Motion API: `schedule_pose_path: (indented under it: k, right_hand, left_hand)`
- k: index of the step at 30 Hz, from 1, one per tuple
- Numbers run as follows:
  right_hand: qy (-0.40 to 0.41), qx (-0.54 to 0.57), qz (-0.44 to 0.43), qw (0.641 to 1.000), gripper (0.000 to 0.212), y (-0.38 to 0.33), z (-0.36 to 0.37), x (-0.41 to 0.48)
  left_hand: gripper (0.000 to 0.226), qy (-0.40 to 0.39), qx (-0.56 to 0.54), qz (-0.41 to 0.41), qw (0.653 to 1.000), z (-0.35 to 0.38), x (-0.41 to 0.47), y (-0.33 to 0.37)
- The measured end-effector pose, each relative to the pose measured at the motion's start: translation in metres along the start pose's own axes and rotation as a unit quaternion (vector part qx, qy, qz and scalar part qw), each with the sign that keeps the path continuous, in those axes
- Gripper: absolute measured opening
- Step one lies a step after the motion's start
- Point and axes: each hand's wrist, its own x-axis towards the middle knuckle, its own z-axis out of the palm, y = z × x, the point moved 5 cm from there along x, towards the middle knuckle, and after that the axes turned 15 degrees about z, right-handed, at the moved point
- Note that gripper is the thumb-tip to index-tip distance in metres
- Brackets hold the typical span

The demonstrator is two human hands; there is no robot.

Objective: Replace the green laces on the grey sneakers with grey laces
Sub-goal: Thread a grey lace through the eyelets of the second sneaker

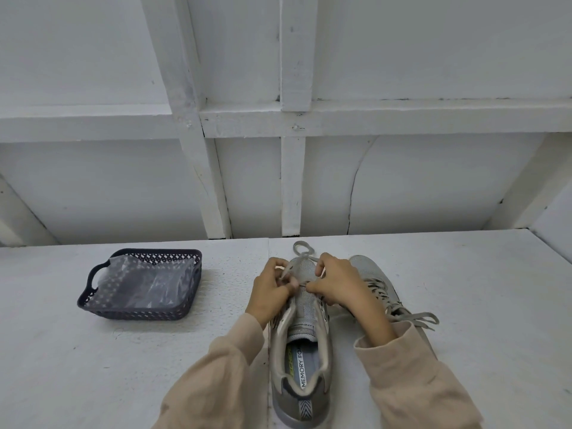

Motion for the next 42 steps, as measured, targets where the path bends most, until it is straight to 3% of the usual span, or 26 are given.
schedule_pose_path:
  k: [3,6,12,14,16,19,23,26,30,38,42]
  right_hand:
    - [-0.01,0.004,0.003,1.0,0.028,0.002,0.001,0.001]
    - [-0.009,0.002,0.002,1.0,0.027,0.002,0.001,0.001]
    - [-0.038,-0.015,0.008,0.999,0.023,-0.002,0.0,0.005]
    - [0.007,-0.007,-0.007,1.0,0.02,-0.005,-0.011,0.008]
    - [0.07,0.019,-0.077,0.994,0.031,-0.017,-0.024,0.007]
    - [0.027,0.084,-0.203,0.975,0.051,-0.044,-0.029,-0.002]
    - [0.002,0.09,-0.206,0.974,0.015,-0.054,-0.027,0.004]
    - [0.02,0.157,-0.173,0.972,0.006,-0.042,-0.041,0.01]
    - [0.049,0.204,-0.124,0.97,0.01,-0.018,-0.067,0.016]
    - [-0.017,0.22,-0.077,0.972,0.015,0.004,-0.084,0.013]
    - [-0.069,0.346,-0.113,0.929,0.016,-0.001,-0.097,-0.001]
  left_hand:
    - [0.027,0.094,-0.139,-0.052,0.984,-0.021,0.0,-0.002]
    - [0.026,0.141,-0.198,-0.021,0.97,-0.046,0.005,0.01]
    - [0.026,0.068,-0.225,0.06,0.97,-0.052,0.008,0.044]
    - [0.025,0.039,-0.217,0.08,0.972,-0.048,0.007,0.052]
    - [0.024,0.021,-0.197,0.094,0.976,-0.046,0.007,0.059]
    - [0.021,0.015,-0.162,0.117,0.98,-0.043,0.009,0.069]
    - [0.01,0.062,-0.173,0.149,0.972,-0.045,0.012,0.076]
    - [0.015,0.172,-0.223,0.121,0.952,-0.061,0.016,0.066]
    - [0.018,0.279,-0.262,0.061,0.922,-0.084,0.019,0.038]
    - [0.02,0.399,-0.255,-0.061,0.879,-0.085,0.013,0.0]
    - [0.02,0.387,-0.259,-0.117,0.877,-0.082,0.012,-0.014]
